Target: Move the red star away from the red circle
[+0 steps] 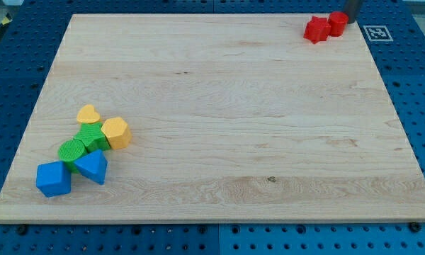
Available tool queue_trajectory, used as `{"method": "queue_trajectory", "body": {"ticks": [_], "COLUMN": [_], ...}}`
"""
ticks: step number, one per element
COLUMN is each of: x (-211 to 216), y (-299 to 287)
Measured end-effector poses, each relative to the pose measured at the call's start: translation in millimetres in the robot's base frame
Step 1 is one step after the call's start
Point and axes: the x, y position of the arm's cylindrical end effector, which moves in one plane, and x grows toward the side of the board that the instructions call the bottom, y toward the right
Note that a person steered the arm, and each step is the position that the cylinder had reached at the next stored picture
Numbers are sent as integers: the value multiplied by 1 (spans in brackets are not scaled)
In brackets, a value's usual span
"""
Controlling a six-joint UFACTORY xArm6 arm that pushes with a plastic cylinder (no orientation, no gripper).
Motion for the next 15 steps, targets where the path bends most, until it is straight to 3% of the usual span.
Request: {"method": "queue_trajectory", "body": {"ticks": [4,8,12,15], "x": [12,81,189,208], "y": [-47,-125,-139,-177]}}
